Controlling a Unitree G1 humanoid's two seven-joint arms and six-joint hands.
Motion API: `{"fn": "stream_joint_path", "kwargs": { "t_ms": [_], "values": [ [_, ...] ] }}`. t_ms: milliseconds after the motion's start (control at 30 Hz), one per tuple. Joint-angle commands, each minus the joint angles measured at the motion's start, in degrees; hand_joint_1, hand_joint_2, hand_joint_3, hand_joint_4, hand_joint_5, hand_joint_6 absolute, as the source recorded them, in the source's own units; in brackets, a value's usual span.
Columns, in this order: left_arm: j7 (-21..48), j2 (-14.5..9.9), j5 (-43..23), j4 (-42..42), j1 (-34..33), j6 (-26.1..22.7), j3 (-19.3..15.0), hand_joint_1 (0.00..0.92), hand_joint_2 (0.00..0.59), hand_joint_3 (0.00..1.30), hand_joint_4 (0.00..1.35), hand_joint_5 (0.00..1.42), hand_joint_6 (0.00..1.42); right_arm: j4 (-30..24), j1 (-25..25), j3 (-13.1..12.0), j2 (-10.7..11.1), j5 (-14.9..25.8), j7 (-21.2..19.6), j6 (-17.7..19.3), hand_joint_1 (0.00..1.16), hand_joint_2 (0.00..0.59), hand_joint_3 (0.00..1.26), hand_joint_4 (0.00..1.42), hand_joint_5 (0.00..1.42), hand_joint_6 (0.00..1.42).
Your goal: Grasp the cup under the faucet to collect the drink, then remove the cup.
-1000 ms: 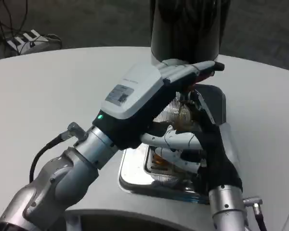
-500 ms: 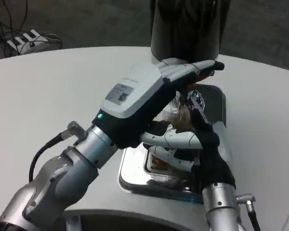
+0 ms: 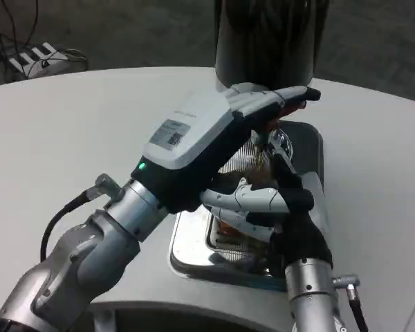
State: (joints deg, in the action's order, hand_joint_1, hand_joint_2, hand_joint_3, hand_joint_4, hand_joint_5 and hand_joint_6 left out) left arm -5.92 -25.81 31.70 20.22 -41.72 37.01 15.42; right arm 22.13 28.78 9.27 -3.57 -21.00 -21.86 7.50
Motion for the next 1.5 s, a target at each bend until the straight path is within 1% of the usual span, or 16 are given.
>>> {"fn": "stream_joint_path", "kwargs": {
  "t_ms": [33,100,167,267,400,433,533,633,800,933,1067,1167,1267,1367,1433,1500],
  "values": [
    [2.59,-0.44,1.16,1.53,1.32,-0.44,1.12,0.0,0.053,0.24,0.27,0.31,0.19,0.58,-0.02,0.06,-0.86,-0.47,-1.86,0.76,0.95,0.164,0.19,0.29,0.32,0.39],
    [2.59,-0.41,1.14,1.72,1.2,-0.4,1.12,0.0,0.053,0.24,0.27,0.31,0.19,0.71,-0.15,0.05,-1.01,-0.43,-2.46,0.83,0.95,0.166,0.23,0.37,0.41,0.47],
    [2.6,-0.39,1.11,1.87,1.14,-0.33,1.08,0.0,0.053,0.24,0.27,0.31,0.19,0.9,-0.18,0.16,-1.15,-0.68,-3.46,0.84,0.96,0.167,0.29,0.43,0.5,0.51],
    [2.63,-0.3,0.96,2.19,1.03,-0.15,1.01,0.0,0.053,0.24,0.27,0.31,0.19,1.32,-0.04,0.17,-1.1,-0.63,-4.16,1.03,1.0,0.171,0.45,0.57,0.65,0.62],
    [2.55,-0.24,0.83,2.4,1.02,0.04,0.9,0.0,0.053,0.24,0.27,0.31,0.19,1.53,0.05,0.35,-0.83,-1.02,-4.83,1.1,1.03,0.175,0.55,0.67,0.76,0.71],
    [2.54,-0.24,0.8,2.43,1.01,0.1,0.87,0.0,0.053,0.24,0.27,0.31,0.19,1.61,0.04,0.28,-0.86,-1.04,-5.07,1.11,1.03,0.176,0.57,0.69,0.78,0.76],
    [2.52,-0.25,0.62,2.35,1.01,0.23,0.79,0.0,0.053,0.24,0.27,0.31,0.19,1.65,-0.04,0.1,-0.9,-1.19,-5.54,1.36,1.03,0.176,0.63,0.76,0.89,0.96],
    [2.55,-0.22,0.48,2.09,1.12,0.3,0.66,0.0,0.053,0.24,0.27,0.31,0.19,1.56,-0.01,0.1,-0.88,-1.48,-6.03,1.47,1.03,0.158,0.72,0.85,1.0,1.13],
    [2.79,-0.02,-0.35,1.48,1.52,0.02,0.11,0.0,0.052,0.21,0.23,0.29,0.18,0.81,0.08,0.02,-0.61,-1.81,-6.17,1.39,1.03,0.146,0.8,0.94,1.1,1.28],
    [3.09,0.14,-1.23,0.76,1.86,-0.06,-0.28,0.0,0.052,0.21,0.23,0.29,0.18,-0.31,-0.05,0.6,0.17,-3.14,-5.85,1.26,1.03,0.144,0.84,0.97,1.15,1.36],
    [3.43,0.29,-1.8,0.0,2.01,-0.24,-0.7,0.0,0.052,0.21,0.22,0.28,0.18,-2.21,-0.75,1.08,1.21,-4.6,-5.18,0.91,1.02,0.137,0.85,0.99,1.17,1.38],
    [3.91,0.51,-2.44,-0.83,2.26,-0.53,-1.1,0.0,0.053,0.18,0.19,0.26,0.17,-5.03,-1.89,1.26,2.19,-5.45,-4.15,0.29,1.02,0.137,0.86,1.0,1.18,1.39],
    [5.17,0.91,-4.3,-2.02,2.74,-1.31,-1.67,0.0,0.053,0.12,0.14,0.23,0.16,-8.22,-3.25,1.94,3.19,-6.38,-2.42,-0.5,1.01,0.136,0.87,1.01,1.19,1.4],
    [6.56,1.33,-6.38,-2.65,3.16,-2.12,-2.11,0.0,0.052,0.07,0.07,0.19,0.15,-10.21,-4.26,2.18,3.28,-6.67,-1.14,-1.6,1.01,0.135,0.87,1.01,1.19,1.4],
    [7.93,2.04,-9.22,-2.99,3.59,-3.12,-2.89,0.0,0.052,0.02,0.02,0.17,0.14,-11.13,-4.82,2.26,3.21,-6.83,-0.6,-2.26,1.01,0.135,0.87,1.01,1.19,1.4],
    [9.77,2.9,-12.55,-3.19,3.85,-4.51,-3.92,0.0,0.052,0.0,0.0,0.15,0.13,-11.61,-5.1,2.25,3.19,-6.86,-0.33,-2.71,1.01,0.135,0.87,1.01,1.19,1.4]
  ]
}}
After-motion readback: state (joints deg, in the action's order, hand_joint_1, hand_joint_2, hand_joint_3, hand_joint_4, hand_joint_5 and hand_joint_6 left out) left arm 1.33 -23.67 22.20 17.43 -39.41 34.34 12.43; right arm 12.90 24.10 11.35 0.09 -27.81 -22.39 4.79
